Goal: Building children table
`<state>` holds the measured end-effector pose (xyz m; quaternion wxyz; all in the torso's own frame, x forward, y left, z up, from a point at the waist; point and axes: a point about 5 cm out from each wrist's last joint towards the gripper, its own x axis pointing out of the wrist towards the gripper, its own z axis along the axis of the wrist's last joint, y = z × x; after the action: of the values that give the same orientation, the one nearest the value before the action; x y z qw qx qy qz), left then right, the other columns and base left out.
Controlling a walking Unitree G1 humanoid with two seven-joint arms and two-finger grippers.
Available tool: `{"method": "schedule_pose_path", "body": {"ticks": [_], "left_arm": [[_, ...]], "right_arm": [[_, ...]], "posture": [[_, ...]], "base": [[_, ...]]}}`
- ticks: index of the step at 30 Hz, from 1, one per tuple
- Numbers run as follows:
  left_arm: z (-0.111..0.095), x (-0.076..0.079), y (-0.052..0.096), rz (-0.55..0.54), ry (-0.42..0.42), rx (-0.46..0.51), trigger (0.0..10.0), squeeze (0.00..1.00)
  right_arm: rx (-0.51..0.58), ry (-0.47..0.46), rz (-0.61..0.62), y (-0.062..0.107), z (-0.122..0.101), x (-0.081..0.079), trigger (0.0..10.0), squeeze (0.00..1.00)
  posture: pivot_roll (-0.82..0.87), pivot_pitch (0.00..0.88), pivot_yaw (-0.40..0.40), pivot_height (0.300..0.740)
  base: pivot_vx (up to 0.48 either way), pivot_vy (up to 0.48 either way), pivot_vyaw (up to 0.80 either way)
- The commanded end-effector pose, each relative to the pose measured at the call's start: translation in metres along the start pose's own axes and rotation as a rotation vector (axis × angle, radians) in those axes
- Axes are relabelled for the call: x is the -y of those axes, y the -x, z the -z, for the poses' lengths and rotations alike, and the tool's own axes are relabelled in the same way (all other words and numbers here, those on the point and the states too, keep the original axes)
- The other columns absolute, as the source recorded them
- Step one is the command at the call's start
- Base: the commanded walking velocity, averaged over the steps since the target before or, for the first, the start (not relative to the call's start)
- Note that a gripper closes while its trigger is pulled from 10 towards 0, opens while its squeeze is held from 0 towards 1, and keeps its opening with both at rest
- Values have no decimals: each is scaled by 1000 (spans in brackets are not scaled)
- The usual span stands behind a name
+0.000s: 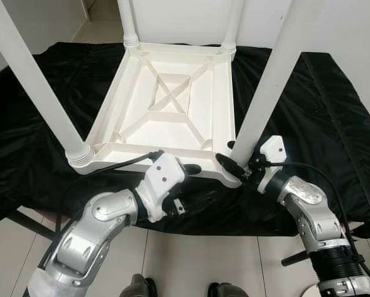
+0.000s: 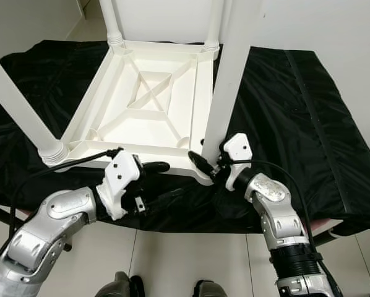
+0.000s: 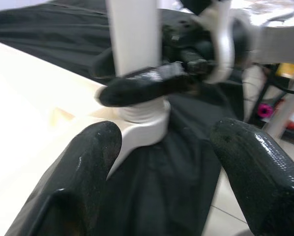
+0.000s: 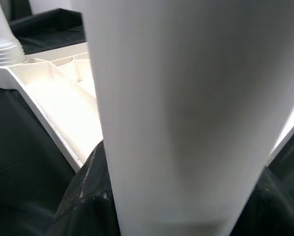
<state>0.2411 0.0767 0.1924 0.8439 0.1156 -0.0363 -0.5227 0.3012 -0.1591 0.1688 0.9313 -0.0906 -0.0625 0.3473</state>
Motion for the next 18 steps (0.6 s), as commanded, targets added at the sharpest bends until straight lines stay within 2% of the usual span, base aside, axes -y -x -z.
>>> {"method": "schedule_pose_path", "body": {"ticks": [1, 2, 3, 4, 5, 6, 7, 8, 10, 12, 13, 16, 17, 18], "left_arm": [[4, -14, 2, -216, -4, -29, 10000, 0], [4, -14, 2, -216, -4, -29, 10000, 0], [5, -15, 2, -231, -9, -34, 10000, 0], [5, -15, 2, -231, -9, -34, 10000, 0], [5, -17, 2, -245, -12, -39, 10000, 0], [5, -17, 2, -245, -12, -39, 10000, 0], [6, -18, 1, -259, -13, -43, 10000, 0], [6, -18, 1, -259, -13, -43, 10000, 0], [5, -22, 1, -289, -6, -42, 10000, 0], [5, -23, 1, -297, -4, -41, 10000, 0], [5, -23, 1, -297, -4, -41, 10000, 0], [5, -22, -1, -305, -6, -42, 10000, 0], [5, -22, -1, -305, -6, -42, 10000, 0], [6, -23, -1, -309, -5, -44, 10000, 0]], "right_arm": [[-71, -36, 70, 5, 13, 2, 0, 0], [-71, -36, 70, 5, 13, 2, 0, 0], [-74, -37, 95, 5, 13, 2, 1765, 0], [-74, -37, 95, 5, 13, 2, 1765, 0], [-76, -32, 132, 4, 12, 2, 6471, 0], [-76, -32, 132, 4, 12, 2, 6471, 0], [-66, -50, 151, 2, 10, -1, 10000, 0], [-66, -50, 151, 2, 10, -1, 10000, 0], [-32, -136, 254, -5, 4, -15, 10000, 0], [-25, -165, 299, -8, 1, -21, 10000, 0], [-25, -165, 299, -8, 1, -21, 10000, 0], [-48, -201, 439, -12, 1, -34, 10000, 0], [-48, -201, 439, -12, 1, -34, 10000, 0], [-59, -200, 514, -12, 1, -38, 10000, 0]], "posture": [[-127, 144, 28, 740], [-127, 144, 28, 740], [-127, 144, 28, 740], [-127, 144, 28, 740], [-129, 145, 28, 740], [-129, 145, 28, 740], [-132, 148, 27, 740], [-132, 148, 27, 740], [-142, 151, 22, 740], [-145, 155, 23, 740], [-145, 155, 23, 740], [-148, 165, 21, 740], [-148, 165, 21, 740], [-148, 169, 18, 740]], "base": [[0, 0, 0], [0, 0, 0], [0, 0, 0], [0, 0, 0], [0, 0, 0], [0, 0, 0], [0, 0, 0], [0, 0, 0], [0, 0, 0], [0, 0, 0], [0, 0, 0], [0, 0, 0], [0, 0, 0], [0, 0, 0]]}}
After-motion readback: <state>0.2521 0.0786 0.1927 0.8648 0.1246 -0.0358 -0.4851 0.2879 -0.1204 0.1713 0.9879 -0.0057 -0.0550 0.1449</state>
